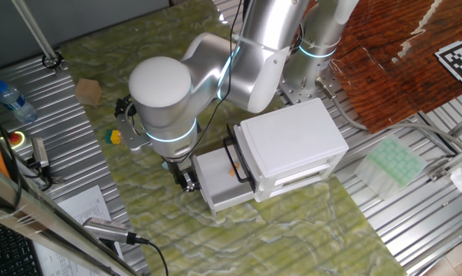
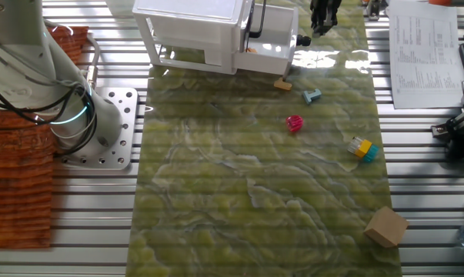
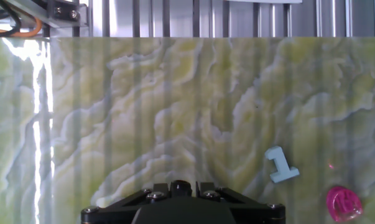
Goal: Put things in the drawer
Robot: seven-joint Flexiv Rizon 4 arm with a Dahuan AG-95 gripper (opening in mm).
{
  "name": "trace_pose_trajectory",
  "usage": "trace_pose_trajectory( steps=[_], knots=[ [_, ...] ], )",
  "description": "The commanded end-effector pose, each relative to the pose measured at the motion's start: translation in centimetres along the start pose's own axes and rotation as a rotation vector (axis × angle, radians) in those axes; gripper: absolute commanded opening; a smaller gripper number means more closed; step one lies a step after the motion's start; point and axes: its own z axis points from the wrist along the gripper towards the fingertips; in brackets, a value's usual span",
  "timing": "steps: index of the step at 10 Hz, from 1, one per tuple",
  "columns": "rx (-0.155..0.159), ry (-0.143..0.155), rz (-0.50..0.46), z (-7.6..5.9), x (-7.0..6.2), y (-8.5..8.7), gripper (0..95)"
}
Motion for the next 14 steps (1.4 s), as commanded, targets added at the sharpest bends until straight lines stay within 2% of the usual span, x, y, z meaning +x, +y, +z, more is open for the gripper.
trace_pose_trajectory(
  steps=[1, 8, 9, 14],
  knots=[
    [-0.001, 0.000, 0.000, 0.0, 0.0, 0.0, 19.0],
    [-0.001, 0.000, 0.000, 0.0, 0.0, 0.0, 19.0],
    [0.015, 0.034, 0.075, 3.6, -0.2, 0.4, 38.0],
    [0.012, 0.028, 0.065, 3.4, -0.3, 0.5, 38.0]
  ],
)
